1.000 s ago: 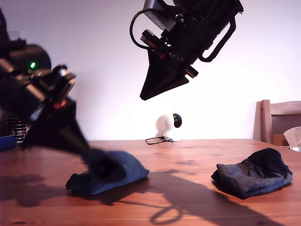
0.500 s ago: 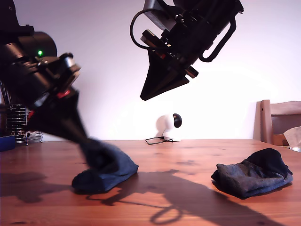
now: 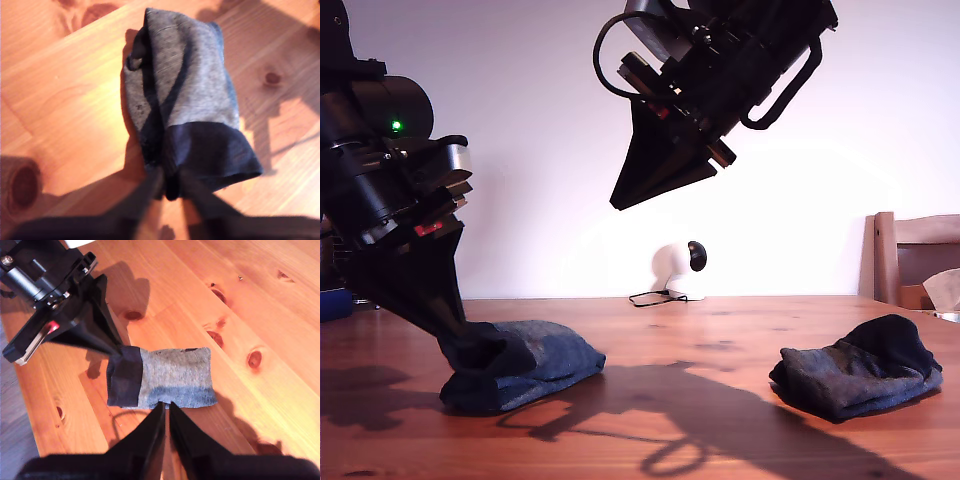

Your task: Fold the socks in front of you. After folding them, place them to the right side.

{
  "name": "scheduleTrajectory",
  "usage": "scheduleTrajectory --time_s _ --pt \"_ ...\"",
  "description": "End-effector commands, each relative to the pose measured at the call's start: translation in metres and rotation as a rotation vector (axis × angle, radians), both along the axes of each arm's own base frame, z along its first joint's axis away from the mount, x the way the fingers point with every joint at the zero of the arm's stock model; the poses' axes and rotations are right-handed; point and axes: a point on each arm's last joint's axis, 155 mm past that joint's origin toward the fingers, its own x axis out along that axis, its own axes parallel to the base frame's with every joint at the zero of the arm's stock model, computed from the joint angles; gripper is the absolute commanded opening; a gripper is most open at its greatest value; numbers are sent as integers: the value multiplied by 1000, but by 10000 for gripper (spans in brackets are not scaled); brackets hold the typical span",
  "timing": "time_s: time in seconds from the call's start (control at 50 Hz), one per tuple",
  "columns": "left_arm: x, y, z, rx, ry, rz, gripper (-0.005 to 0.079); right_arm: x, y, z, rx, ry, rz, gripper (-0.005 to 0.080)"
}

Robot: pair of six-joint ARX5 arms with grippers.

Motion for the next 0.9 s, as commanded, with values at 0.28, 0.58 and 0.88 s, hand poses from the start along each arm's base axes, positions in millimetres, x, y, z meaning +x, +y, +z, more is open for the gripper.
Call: scheduleTrajectory --time_s 0.28,0.58,0.88 --pt "1 -3 -1 -14 -22 -40 252 -8 6 1 28 17 31 -11" --pt "5 -19 25 -97 -18 -68 250 -8 5 0 31 40 13 -11" --pt "20 -23 39 -114 -66 -58 248 -6 7 -10 22 53 14 -6"
